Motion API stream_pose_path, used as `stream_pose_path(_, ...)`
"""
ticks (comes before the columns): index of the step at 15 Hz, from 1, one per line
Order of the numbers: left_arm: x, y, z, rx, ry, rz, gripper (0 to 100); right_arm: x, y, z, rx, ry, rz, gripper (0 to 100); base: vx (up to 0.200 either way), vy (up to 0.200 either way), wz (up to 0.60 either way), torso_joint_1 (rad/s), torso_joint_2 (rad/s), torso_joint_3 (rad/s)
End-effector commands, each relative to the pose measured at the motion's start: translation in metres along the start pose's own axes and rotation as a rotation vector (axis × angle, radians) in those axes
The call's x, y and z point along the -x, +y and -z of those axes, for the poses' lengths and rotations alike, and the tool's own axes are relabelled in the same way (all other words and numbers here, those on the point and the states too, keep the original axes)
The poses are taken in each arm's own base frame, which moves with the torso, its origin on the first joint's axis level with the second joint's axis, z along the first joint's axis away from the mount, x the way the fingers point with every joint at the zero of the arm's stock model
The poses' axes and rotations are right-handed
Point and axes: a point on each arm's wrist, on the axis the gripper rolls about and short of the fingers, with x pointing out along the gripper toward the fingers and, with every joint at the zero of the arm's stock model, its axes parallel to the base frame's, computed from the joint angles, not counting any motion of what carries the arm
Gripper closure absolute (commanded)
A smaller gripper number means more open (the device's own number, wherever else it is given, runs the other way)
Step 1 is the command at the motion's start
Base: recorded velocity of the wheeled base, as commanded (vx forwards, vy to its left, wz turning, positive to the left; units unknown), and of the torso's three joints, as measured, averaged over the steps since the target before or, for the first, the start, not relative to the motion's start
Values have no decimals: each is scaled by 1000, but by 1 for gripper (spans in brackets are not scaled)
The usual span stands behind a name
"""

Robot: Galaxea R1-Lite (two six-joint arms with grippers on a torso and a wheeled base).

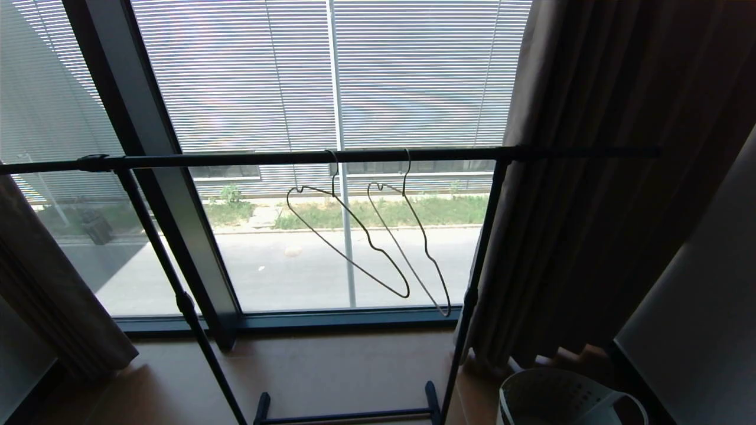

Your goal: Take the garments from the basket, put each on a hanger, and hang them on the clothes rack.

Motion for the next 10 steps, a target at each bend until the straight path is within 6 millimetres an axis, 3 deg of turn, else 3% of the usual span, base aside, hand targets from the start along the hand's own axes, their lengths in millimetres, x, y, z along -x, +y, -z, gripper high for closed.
stream_pose_path(1, 0, 0, 0, 1, 2, 0, 0, 0, 0, 0, -2, -2, 2, 0, 0, 0, 0, 0, 0, 0)
stream_pose_path(10, 0, 0, 0, 3, 0, 0, 0, 0, 0, 0, -5, 0, 2, 0, 0, 0, 0, 0, 0, 0)
